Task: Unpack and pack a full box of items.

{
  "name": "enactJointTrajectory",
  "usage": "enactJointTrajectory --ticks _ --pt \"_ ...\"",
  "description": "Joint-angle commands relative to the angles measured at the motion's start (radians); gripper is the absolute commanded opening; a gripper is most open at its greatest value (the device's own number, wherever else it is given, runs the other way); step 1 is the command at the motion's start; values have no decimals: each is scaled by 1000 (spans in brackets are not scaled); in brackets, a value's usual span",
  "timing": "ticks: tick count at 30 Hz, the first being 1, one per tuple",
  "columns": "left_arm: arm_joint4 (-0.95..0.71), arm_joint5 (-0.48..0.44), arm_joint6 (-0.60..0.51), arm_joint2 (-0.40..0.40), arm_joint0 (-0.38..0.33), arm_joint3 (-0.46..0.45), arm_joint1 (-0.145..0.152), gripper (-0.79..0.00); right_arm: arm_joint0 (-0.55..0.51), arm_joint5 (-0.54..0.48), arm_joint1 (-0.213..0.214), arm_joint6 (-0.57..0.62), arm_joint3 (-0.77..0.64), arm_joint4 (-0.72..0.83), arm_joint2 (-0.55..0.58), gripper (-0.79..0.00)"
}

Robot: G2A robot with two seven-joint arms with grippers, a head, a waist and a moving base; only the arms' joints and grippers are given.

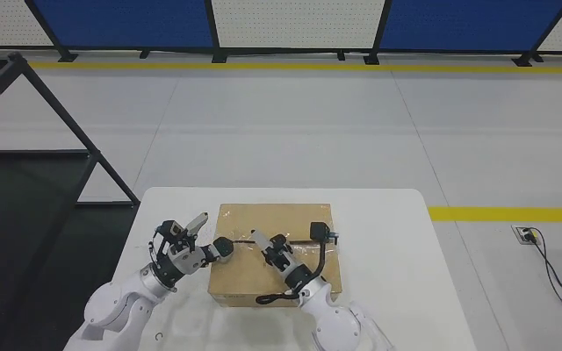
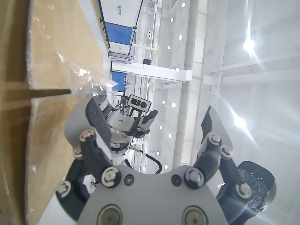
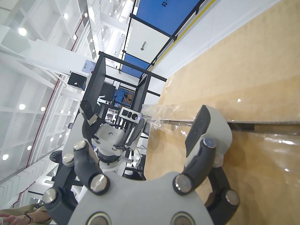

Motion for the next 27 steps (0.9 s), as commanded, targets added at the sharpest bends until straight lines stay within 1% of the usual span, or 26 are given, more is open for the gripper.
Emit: enactJointTrajectory --ticks 1,9,14,20,25,27 --pt "-19 -16 1 -6 6 -2 -2 0 -2 -1 0 2 -1 -3 1 0" --pt "-57 -79 40 -37 21 -10 -7 0 -4 -3 -1 10 1 -7 2 0" --pt "-75 -127 66 -70 38 -23 -9 0 -6 -4 -2 18 2 -7 1 0" --pt "-68 -127 57 -109 57 -20 -6 0 -12 -13 -4 68 -10 44 -7 0" --pt "-44 -138 38 -128 66 -11 -4 0 -1 -11 -13 37 -15 65 -27 0" --pt "-25 -151 50 -140 69 -2 -3 0 0 -12 -13 43 -26 66 -29 0"
